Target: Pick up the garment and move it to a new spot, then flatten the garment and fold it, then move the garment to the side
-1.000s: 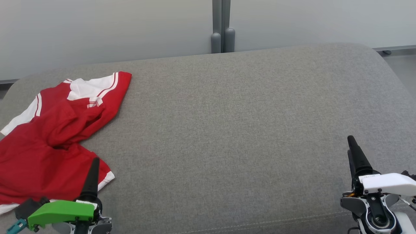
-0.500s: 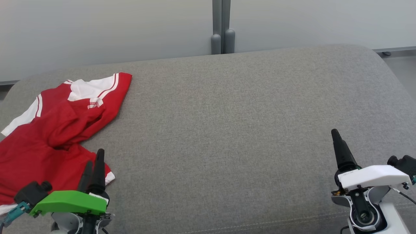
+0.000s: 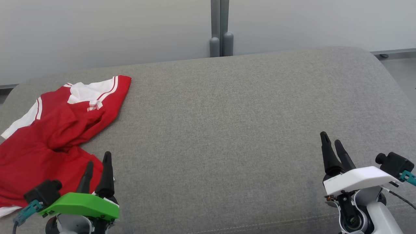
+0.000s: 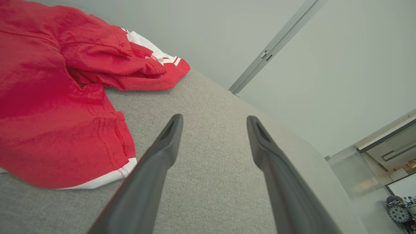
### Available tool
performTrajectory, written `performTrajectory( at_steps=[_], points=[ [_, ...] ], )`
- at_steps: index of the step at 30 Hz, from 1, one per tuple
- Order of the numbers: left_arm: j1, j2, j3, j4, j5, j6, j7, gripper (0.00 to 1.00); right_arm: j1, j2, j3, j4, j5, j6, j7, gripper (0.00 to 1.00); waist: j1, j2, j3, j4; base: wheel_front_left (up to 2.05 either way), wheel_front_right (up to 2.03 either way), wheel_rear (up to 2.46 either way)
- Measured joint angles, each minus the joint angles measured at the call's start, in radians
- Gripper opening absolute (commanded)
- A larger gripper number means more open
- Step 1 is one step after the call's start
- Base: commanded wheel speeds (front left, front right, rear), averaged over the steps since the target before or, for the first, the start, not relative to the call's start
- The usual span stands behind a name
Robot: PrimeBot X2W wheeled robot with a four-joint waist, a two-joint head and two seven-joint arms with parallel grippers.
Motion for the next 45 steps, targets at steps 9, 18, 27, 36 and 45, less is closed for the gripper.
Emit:
performTrajectory(
  at_steps=[9,18,27,36,45],
  points=[
    [0.01,-0.001,-0.019,-0.015,0.115,0.02,-0.023,1.0,0.003,-0.007,0.035,-0.02,-0.126,-0.015,-0.028,1.0,0.0,0.0,-0.007,-0.002,0.0,0.0,0.0],
    [0.028,-0.001,-0.033,-0.037,0.241,0.041,-0.06,1.0,0.007,-0.011,0.063,-0.025,-0.254,-0.037,-0.058,1.0,0.0,0.0,-0.014,-0.005,0.0,0.0,0.0],
    [0.05,-0.001,-0.049,-0.039,0.341,0.056,-0.093,1.0,0.02,-0.012,0.091,-0.028,-0.377,-0.055,-0.091,1.0,0.0,0.0,-0.021,-0.008,0.0,0.0,0.0],
    [0.061,-0.001,-0.06,-0.041,0.435,0.064,-0.123,1.0,0.023,-0.013,0.115,-0.038,-0.499,-0.072,-0.121,1.0,0.0,0.0,-0.026,-0.01,0.0,0.0,0.0],
    [0.068,-0.001,-0.07,-0.054,0.537,0.077,-0.155,1.0,0.024,-0.016,0.14,-0.051,-0.621,-0.09,-0.153,1.0,0.0,0.0,-0.028,-0.013,0.0,0.0,0.0]
  ],
)
